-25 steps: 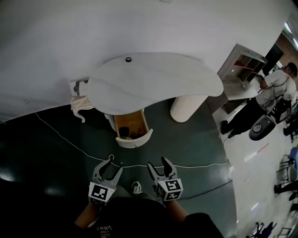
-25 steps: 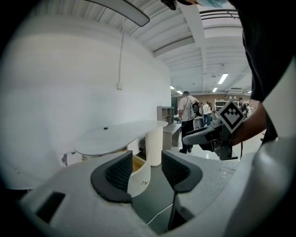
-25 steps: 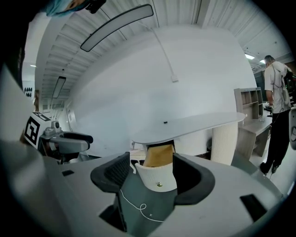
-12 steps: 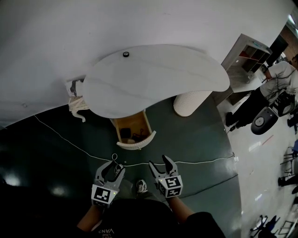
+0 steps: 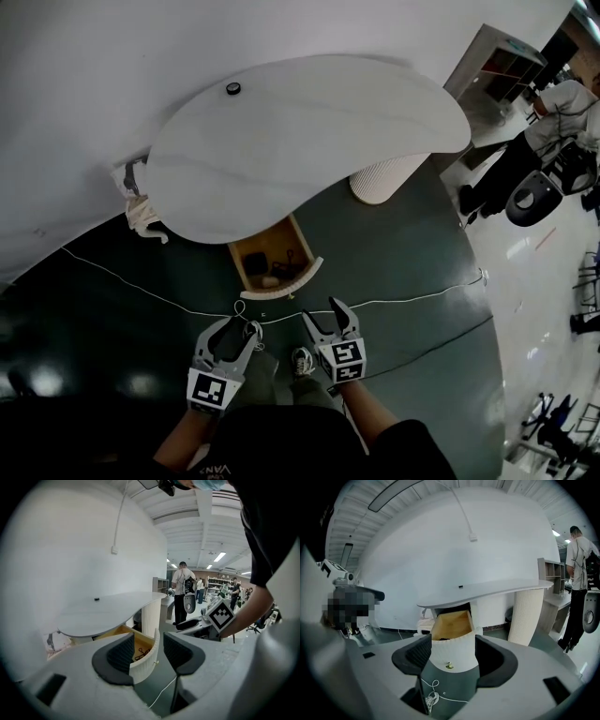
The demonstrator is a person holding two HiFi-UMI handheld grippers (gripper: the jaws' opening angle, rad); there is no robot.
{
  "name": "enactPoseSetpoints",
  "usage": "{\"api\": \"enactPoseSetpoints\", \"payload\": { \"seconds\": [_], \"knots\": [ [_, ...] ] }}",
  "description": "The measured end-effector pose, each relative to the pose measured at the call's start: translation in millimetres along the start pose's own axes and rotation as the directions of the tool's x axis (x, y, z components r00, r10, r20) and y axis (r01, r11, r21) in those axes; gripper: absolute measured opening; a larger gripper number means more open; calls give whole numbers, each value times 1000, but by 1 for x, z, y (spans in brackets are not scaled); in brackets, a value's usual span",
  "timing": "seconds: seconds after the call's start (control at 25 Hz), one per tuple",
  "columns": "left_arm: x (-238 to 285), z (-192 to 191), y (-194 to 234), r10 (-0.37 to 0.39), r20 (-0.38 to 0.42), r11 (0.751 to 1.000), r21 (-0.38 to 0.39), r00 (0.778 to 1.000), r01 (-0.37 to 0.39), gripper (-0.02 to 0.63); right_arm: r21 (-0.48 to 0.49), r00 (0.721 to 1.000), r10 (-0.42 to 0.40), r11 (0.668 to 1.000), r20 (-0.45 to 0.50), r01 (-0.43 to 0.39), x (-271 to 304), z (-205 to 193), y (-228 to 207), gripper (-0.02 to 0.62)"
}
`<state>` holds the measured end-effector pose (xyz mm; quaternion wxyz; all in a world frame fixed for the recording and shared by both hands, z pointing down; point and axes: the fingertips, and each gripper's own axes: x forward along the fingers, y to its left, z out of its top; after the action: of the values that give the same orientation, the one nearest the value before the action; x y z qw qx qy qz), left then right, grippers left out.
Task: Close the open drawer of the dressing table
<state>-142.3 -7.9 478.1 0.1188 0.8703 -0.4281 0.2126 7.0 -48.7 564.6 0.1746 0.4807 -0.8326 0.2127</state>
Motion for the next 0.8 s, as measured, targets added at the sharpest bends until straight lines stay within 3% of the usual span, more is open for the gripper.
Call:
{"api": "enactPoseSetpoints", "payload": {
  "seconds": [0.48,0.8],
  "knots": [
    [44,-18,22,-117,-61,992,30,991,119,189,-45,997,-33,999,-66,30,52,-31,-15,275],
    [56,-31,28,-165,-95,984,50,982,171,189,-161,995,-24,987,-102,7,75,-64,-16,282]
  ]
}}
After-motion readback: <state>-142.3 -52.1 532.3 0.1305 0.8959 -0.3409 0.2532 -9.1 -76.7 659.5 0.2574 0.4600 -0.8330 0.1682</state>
